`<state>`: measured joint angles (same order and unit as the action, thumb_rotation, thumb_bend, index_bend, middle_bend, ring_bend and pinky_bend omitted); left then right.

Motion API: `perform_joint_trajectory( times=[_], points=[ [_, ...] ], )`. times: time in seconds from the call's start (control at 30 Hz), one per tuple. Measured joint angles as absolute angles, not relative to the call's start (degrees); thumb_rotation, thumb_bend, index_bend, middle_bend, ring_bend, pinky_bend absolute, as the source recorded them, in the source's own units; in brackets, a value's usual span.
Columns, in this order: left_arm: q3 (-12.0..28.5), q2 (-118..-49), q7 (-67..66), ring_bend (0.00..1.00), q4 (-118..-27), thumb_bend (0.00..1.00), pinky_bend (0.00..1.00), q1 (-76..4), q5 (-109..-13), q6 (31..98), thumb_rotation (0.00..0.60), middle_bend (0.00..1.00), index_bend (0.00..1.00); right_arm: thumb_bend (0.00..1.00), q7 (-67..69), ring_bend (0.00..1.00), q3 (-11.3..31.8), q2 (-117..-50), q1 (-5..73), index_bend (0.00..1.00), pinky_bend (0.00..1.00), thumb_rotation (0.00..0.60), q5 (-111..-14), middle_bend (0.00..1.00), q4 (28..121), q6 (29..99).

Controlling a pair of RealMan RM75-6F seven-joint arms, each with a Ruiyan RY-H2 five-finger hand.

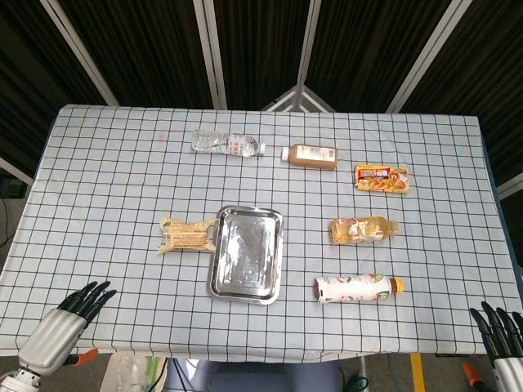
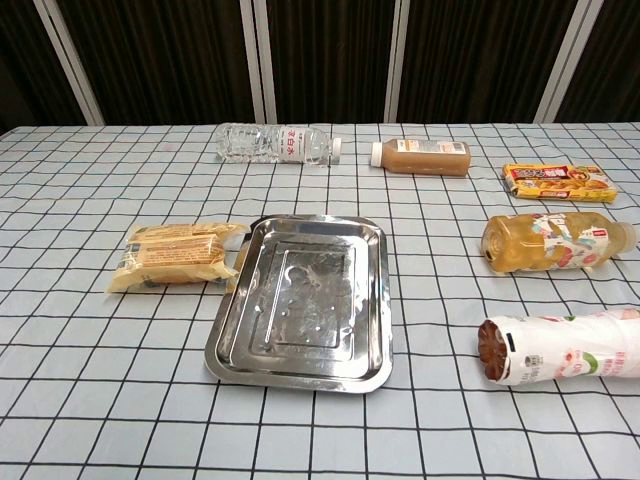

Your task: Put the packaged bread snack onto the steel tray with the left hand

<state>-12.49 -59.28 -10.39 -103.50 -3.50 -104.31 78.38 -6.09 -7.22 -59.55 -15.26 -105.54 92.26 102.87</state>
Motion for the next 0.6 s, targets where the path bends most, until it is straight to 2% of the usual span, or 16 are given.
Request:
perform_joint_trajectory(
  times=[0.2, 0.3, 0.5, 0.6],
  points=[
    [-12.3, -59.8, -9.8, 0.00, -103.5, 0.02, 0.14, -4.2, -104.3, 77.3, 0.600, 0.00, 0.00, 0.32, -5.8, 0.00, -7.4, -59.7, -15.4, 0.00, 0.00, 0.600, -105.0, 0.00, 91.8, 102.5],
    [-10.8, -61.5, -9.9, 0.00, -103.5, 0.02, 0.12, -5.1, -103.2, 76.5, 0.600, 0.00, 0.00, 0.32, -5.6, 0.00, -7.4, -59.6, -15.3, 0.00, 0.00, 0.600, -104.9, 0.00, 91.8, 102.3],
    [-3.9, -70.2, -12.6, 0.00, -101.1, 0.03, 0.10, -8.1, -99.3, 74.8, 0.600, 0.00, 0.00, 0.32, -4.5, 0.00, -7.5, -59.1, -14.7, 0.00, 0.00, 0.600, -104.7, 0.00, 92.0, 101.3],
    [0.4, -76.4, -15.7, 0.00, -98.8, 0.07, 0.10, -10.8, -95.6, 72.7, 0.600, 0.00, 0.00, 0.32, -3.8, 0.00, -7.3, -58.7, -14.0, 0.00, 0.00, 0.600, -103.9, 0.00, 92.3, 99.8]
  ],
)
